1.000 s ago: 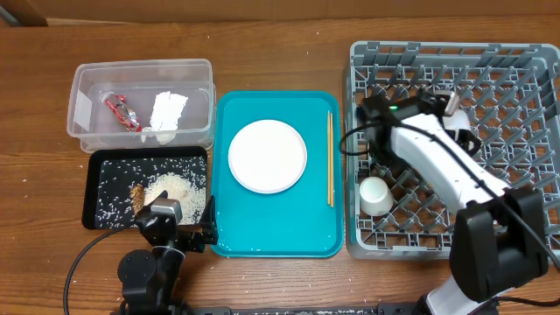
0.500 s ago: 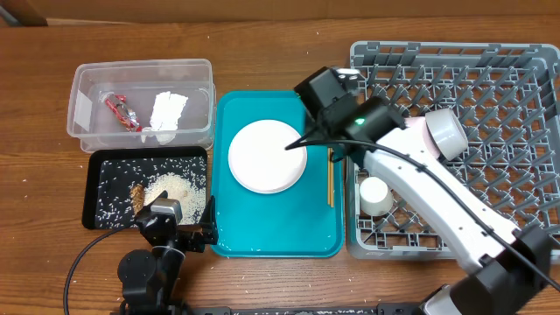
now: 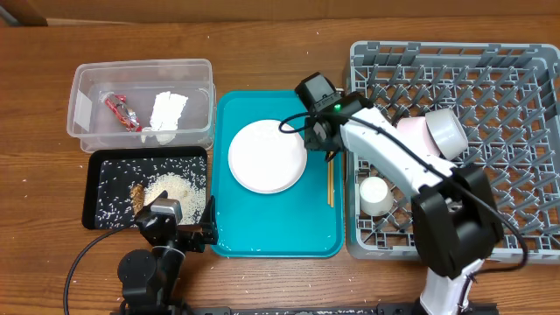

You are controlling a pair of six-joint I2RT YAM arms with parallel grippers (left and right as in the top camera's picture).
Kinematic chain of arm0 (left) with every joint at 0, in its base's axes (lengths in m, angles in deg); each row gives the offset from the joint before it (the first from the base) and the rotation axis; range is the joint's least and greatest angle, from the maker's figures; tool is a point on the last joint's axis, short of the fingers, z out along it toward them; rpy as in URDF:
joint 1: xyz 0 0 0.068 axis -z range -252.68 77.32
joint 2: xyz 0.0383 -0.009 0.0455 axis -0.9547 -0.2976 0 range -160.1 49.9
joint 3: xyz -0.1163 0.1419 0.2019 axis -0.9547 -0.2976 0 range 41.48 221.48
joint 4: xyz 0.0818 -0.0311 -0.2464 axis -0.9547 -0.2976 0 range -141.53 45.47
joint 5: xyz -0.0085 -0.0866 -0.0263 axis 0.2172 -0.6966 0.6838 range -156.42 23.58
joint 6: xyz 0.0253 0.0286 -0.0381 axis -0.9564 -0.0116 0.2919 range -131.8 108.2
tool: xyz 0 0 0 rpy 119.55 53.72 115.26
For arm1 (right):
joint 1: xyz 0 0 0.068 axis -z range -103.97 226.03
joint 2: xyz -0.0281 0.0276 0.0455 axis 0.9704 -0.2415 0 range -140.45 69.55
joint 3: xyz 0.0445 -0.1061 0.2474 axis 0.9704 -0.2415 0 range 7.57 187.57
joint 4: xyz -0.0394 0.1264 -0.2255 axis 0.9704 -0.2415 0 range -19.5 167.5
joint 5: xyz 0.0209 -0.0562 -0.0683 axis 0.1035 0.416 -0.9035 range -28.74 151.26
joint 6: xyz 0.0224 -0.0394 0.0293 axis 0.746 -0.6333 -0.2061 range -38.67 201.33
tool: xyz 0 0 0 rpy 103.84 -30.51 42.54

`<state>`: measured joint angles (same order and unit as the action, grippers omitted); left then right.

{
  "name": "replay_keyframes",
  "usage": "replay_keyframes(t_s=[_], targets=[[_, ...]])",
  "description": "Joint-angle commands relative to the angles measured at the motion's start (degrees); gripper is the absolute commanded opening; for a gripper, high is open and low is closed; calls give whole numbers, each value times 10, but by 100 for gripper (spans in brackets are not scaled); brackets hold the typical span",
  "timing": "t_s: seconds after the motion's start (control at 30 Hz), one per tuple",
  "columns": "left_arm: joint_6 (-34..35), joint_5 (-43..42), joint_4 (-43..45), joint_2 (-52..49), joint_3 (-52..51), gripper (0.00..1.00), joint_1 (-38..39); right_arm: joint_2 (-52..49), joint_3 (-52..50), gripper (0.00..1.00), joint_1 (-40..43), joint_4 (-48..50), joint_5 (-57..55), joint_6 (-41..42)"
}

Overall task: Sort waste into correct bins and load items into the dishwasher
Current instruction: 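Move the right gripper to the chopsticks on the teal tray and grasp, then carry the chopsticks with the right gripper into the rack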

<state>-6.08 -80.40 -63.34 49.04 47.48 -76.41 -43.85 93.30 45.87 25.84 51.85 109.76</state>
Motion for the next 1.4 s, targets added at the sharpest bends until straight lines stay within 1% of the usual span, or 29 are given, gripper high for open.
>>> replay_keyframes(t_s=[0.0,0.07,0.2,0.33,0.47,0.53,0.57,0.73,0.87,0.97,1.07,1.2,1.37], targets=[[-10,-5,2,6,-3,100,4,-38,1,30,7,6,8,-13],[-10,-5,2,6,-3,100,4,-60,1,28,6,6,20,-13],[-10,-5,2,6,-3,100,4,-81,1,28,2,7,19,-12],[-10,-5,2,6,-3,100,4,-95,1,26,3,5,18,-12],[-10,-5,2,6,-3,100,4,-95,2,15,1,-1,38,-13],[-10,-5,2,6,-3,100,4,-95,2,6,-1,-3,54,-13],[-10,-5,2,6,-3,100,4,-94,3,4,-2,-5,55,-13],[-10,-5,2,6,-3,100,4,-64,37,4,-1,-27,56,-13],[-10,-5,2,6,-3,100,4,3,71,4,0,-35,54,-19],[-10,-5,2,6,-3,100,4,67,78,4,5,-35,16,-20],[-10,-5,2,6,-3,100,4,110,78,4,23,-37,-33,-75],[-10,-5,2,6,-3,100,4,114,74,4,62,-44,-36,-156],[-10,-5,2,6,-3,100,4,96,49,4,108,1,-34,-172]])
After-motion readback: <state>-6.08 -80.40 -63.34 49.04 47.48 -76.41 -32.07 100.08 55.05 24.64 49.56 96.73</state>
